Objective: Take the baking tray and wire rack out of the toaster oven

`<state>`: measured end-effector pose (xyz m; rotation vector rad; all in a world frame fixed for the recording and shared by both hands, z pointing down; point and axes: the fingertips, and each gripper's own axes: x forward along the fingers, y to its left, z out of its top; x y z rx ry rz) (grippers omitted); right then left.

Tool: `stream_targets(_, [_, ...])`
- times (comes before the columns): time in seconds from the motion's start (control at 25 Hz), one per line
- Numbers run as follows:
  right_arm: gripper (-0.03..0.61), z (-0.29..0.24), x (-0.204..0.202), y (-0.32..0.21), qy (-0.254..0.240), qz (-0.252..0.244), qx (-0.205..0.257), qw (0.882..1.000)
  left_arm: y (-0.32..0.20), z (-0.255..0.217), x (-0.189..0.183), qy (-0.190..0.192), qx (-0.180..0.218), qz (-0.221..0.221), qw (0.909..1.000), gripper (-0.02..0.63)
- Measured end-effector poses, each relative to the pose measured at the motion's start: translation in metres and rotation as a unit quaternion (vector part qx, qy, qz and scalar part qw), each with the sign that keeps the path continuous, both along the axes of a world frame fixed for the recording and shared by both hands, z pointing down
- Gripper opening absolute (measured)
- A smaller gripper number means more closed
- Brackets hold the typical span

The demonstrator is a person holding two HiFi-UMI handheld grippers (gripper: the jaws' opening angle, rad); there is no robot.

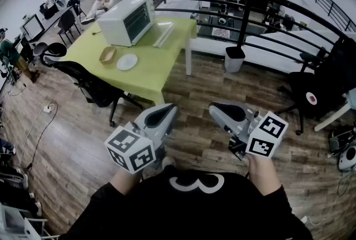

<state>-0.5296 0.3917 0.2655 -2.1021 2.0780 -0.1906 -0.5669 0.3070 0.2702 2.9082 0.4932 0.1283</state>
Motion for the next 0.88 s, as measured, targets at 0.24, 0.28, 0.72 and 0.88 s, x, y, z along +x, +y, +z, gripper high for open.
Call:
stream_targets(0.24, [0.002, 0.002, 0.005, 0.001, 0.003, 0.006, 0.004, 1.0, 0.003, 0.001, 0.008, 0.003, 0.008, 0.01, 0.9999, 0.011])
stream_targets(0.28, [0.002, 0.005, 0.008, 0.001, -0.003, 0.009, 0.003, 1.0, 0.002, 0.003, 0.01, 0.001, 0.008, 0.012, 0.9999, 0.011])
stream_targets(0.72, [0.002, 0.048, 0.075, -0.018, -0.068, 0.053, -0.008, 0.996, -0.025, 0.039, 0.071, -0.03, -0.021, 0.023, 0.9991, 0.011])
stream_targets(0.88, [0.002, 0.06, 0.117, -0.049, -0.081, 0.049, -0.015, 0.995, -0.05, 0.053, 0.115, -0.04, -0.029, 0.03, 0.9983, 0.011])
